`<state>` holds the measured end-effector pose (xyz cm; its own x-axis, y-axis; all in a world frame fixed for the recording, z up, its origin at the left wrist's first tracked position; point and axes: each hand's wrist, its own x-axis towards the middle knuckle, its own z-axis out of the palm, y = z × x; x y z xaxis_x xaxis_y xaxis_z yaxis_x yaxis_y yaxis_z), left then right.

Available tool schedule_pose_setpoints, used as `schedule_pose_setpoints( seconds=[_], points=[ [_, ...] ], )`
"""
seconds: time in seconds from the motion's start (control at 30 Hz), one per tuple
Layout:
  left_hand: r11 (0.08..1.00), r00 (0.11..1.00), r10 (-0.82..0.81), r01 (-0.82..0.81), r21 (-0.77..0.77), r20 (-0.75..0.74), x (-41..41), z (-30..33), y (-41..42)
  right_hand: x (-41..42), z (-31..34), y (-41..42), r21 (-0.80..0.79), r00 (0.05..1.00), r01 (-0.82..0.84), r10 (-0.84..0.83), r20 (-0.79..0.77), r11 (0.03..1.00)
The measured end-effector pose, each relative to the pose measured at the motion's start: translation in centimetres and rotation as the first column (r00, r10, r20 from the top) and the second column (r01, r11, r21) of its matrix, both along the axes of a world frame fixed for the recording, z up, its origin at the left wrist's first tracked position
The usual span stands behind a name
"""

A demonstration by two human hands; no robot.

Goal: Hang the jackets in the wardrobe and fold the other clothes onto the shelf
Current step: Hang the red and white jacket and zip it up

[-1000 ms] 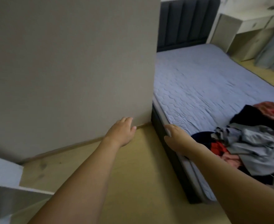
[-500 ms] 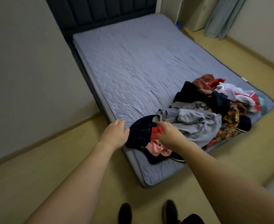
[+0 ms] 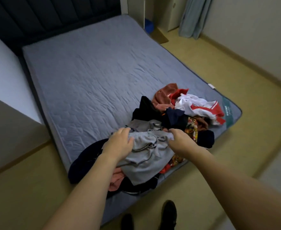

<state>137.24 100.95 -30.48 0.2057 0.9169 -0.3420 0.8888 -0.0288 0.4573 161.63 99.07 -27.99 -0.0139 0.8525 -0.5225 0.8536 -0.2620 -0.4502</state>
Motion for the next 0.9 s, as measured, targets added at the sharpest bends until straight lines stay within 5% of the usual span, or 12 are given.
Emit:
schedule_pose_setpoints(
  seconds=[0.27,0.53,0.77,0.9],
  points=[
    [1.000,1.000,-0.008,0.007,-0.023,-0.020,11.8,-2.9,9.5,13.2,-2.8,9.2,0.121,0.995,0.095,-0.094,-0.017,0.988],
    [0.985,0.996,-0.092,0.088,-0.145,-0.018,31.5,-13.6,22.2,32.1,-17.0,21.0,-0.003,0.988,0.155,-0.155,-0.003,0.988],
    [0.944,0.971,-0.237,0.221,-0.246,-0.038,46.6,-27.4,31.7,43.2,-32.7,29.8,-0.178,0.952,-0.013,0.066,0.299,0.984],
    [0.916,0.886,-0.351,0.257,-0.309,-0.304,49.1,-33.6,33.1,45.4,-38.8,31.6,-0.217,0.904,-0.145,0.219,0.368,0.965]
  ],
)
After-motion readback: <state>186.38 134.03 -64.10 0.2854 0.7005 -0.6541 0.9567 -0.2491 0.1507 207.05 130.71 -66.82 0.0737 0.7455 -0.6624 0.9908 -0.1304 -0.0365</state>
